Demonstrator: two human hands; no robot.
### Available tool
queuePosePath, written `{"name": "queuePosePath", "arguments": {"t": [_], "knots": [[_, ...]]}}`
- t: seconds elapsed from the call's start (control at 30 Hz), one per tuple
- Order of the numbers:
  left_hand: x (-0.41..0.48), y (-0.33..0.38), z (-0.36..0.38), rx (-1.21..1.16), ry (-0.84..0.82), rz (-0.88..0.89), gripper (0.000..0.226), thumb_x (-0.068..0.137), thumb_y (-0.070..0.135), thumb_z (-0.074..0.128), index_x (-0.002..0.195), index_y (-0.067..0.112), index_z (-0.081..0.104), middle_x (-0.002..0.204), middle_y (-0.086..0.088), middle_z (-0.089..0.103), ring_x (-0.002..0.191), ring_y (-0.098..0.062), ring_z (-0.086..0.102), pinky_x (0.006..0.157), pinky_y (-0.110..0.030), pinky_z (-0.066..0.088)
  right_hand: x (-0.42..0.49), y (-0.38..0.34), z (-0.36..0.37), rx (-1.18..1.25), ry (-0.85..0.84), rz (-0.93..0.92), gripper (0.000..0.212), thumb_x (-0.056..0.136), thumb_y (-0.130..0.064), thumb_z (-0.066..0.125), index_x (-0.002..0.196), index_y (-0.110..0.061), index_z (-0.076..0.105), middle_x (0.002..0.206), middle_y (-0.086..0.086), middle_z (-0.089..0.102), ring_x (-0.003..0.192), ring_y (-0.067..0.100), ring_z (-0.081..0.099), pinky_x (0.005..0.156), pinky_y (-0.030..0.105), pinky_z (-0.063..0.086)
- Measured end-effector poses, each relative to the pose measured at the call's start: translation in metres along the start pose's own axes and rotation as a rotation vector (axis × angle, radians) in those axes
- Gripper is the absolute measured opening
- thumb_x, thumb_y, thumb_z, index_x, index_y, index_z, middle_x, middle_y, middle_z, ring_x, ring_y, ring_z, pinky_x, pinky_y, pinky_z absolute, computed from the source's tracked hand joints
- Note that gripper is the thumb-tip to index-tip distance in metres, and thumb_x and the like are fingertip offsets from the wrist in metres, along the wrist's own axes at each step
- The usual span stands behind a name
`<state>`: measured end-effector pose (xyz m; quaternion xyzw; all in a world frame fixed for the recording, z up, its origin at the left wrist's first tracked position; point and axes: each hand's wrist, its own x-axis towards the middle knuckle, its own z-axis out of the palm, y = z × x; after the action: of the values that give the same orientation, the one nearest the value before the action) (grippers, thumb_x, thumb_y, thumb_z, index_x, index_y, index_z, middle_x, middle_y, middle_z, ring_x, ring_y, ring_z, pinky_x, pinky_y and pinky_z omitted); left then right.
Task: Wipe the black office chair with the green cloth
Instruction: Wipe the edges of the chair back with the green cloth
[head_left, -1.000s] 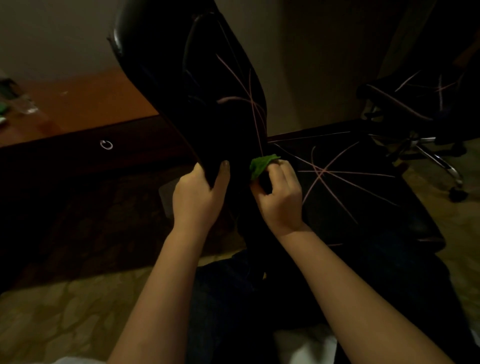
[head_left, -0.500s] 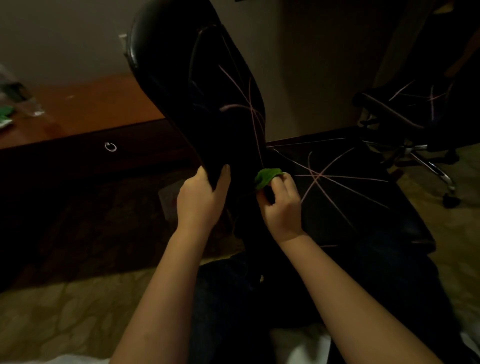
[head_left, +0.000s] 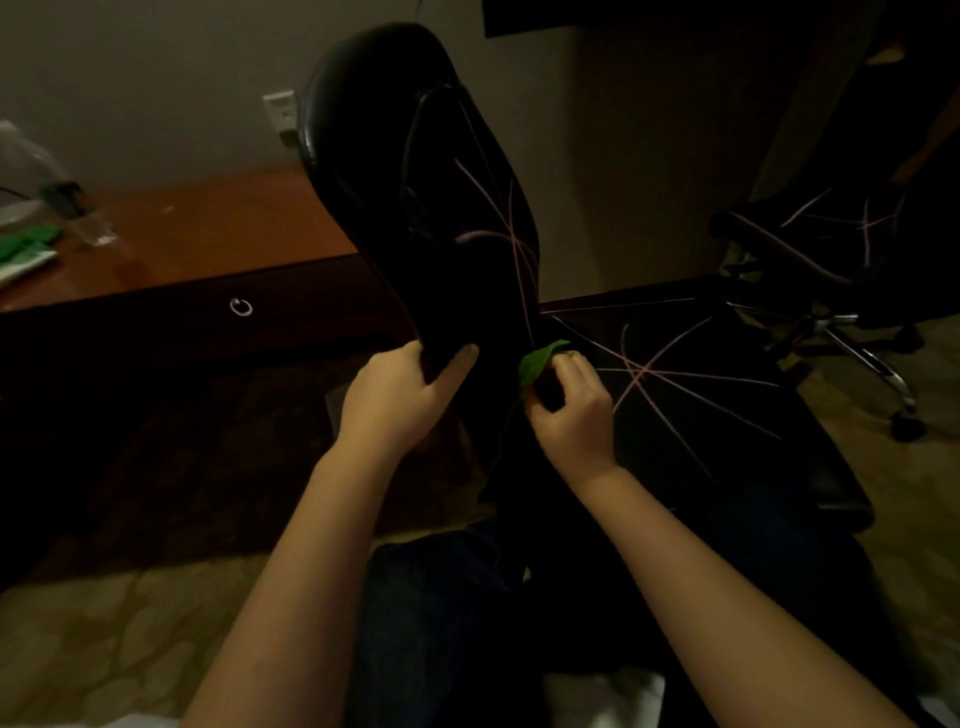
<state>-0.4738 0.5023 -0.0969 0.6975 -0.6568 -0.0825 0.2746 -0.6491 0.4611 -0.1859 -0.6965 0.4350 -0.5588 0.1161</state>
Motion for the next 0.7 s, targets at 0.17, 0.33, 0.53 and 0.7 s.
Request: {"name": "queuePosePath", "arguments": {"t": [0.17,0.33,0.53,0.7], "knots": [[0.006,0.002,-0.024,-0.067,0.205,0.024,0.088,0.076,0.089,0.023,0.117,0.021,0.063,0.084,0.017,0.059,0.070,0.002,0.056,0.052,-0.023,0.043,0.007,-0.009,0.012,0.008,0.091,-0.031,0.015,0.078,0.000,0.072,0.088,0.000,0.061,0.086,0.012,0.058,0.082,0.015,0.053,0.079,0.006,0.037],[0.010,0.004,-0.020,-0.147,0.204,0.088,0.065,0.094,0.068,0.029,0.128,0.021,0.059,0.110,0.005,0.064,0.099,-0.013,0.060,0.067,-0.019,0.041,0.025,-0.019,0.018,0.069,0.122,-0.094,0.013,0.080,-0.003,0.069,0.090,0.003,0.063,0.089,0.015,0.060,0.084,0.020,0.057,0.080,0.013,0.043],[0.011,-0.004,-0.017,-0.203,0.193,0.098,0.057,0.092,0.071,0.027,0.120,0.033,0.059,0.099,0.023,0.059,0.088,0.003,0.056,0.065,-0.019,0.040,0.062,-0.059,0.025,0.088,0.173,-0.243,0.014,0.083,0.003,0.068,0.094,0.010,0.064,0.090,0.021,0.061,0.084,0.035,0.062,0.075,0.039,0.053],[0.013,-0.008,-0.019,-0.234,0.183,0.091,0.050,0.094,0.064,0.030,0.119,0.032,0.059,0.100,0.016,0.061,0.086,0.002,0.058,0.065,-0.023,0.043,0.096,-0.091,0.035,0.077,0.183,-0.366,0.013,0.084,0.006,0.063,0.097,0.010,0.064,0.089,0.021,0.062,0.085,0.034,0.061,0.080,0.036,0.050]]}}
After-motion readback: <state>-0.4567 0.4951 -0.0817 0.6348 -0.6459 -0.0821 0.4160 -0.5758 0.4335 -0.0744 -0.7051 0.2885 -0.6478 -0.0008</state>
